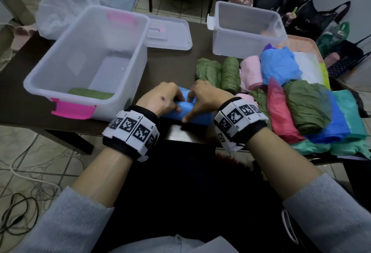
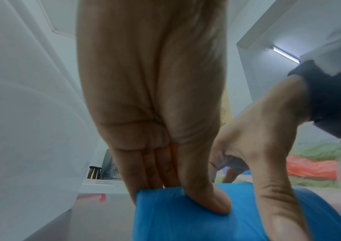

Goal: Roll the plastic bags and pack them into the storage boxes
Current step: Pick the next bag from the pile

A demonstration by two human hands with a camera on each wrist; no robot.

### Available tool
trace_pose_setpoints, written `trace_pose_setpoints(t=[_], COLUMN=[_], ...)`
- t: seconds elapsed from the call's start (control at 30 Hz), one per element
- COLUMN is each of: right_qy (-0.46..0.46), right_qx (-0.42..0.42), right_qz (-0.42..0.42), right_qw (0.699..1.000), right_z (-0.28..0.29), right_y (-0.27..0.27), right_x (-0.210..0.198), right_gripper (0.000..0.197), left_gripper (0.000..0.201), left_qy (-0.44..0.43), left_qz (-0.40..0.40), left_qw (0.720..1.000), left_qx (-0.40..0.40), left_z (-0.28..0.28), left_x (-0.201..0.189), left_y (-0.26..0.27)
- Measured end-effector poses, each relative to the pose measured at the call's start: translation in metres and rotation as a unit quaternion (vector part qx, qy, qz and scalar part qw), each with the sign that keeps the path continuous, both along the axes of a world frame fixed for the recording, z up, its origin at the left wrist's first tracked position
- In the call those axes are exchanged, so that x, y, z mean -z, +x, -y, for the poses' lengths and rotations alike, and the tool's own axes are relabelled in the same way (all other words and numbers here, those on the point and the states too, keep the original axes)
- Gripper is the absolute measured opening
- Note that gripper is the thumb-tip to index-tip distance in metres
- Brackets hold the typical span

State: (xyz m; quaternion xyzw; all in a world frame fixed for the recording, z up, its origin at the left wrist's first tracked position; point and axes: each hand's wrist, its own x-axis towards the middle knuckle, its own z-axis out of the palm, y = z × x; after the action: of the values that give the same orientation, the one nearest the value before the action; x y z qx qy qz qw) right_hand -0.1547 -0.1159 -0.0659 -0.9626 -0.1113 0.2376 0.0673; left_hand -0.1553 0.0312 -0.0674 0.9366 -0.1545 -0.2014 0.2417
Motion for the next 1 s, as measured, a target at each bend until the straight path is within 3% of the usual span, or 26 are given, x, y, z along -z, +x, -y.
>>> trace_pose_setpoints(t=[0.1,0.23,0.4,0.57,0.73,0.83,0.9,1.0], right_qy=[-0.002,0.068,0.016,0.022,-0.035,-0.033,-0.017,0.057], right_qx=[0.023,0.066,0.045,-0.013,-0.017,0.005,0.022,0.080], right_qz=[-0.031,-0.054,-0.030,0.023,0.141,0.172,0.168,0.163], right_qw=[0.999,0.994,0.998,0.999,0.989,0.984,0.985,0.982], right_z=[0.003,0.003,0.003,-0.003,-0.013,-0.014,-0.013,-0.012], right_y=[0.001,0.002,-0.002,-0.022,-0.050,-0.053,-0.049,-0.038], right_x=[-0.001,0.006,0.012,0.013,0.030,0.035,0.033,0.025], right_gripper=[0.070,0.104,0.058,0.065,0.067,0.058,0.056,0.056], left_gripper=[0.039,0.039,0.036,0.037,0.040,0.049,0.040,0.028], left_qy=[-0.010,-0.012,0.005,-0.001,-0.018,-0.034,-0.056,-0.176], left_qz=[-0.003,0.000,0.004,0.003,0.010,0.070,0.146,0.294], left_qw=[1.000,1.000,1.000,1.000,1.000,0.997,0.988,0.935], left_qx=[0.000,0.001,0.002,-0.001,-0.014,-0.002,-0.005,-0.097], left_z=[0.000,0.000,0.002,0.003,0.002,-0.001,-0.004,-0.022], left_x=[-0.001,0.001,0.003,0.006,0.007,0.000,-0.012,-0.042], left_y=[-0.003,-0.002,-0.001,0.003,0.002,0.000,-0.004,-0.011])
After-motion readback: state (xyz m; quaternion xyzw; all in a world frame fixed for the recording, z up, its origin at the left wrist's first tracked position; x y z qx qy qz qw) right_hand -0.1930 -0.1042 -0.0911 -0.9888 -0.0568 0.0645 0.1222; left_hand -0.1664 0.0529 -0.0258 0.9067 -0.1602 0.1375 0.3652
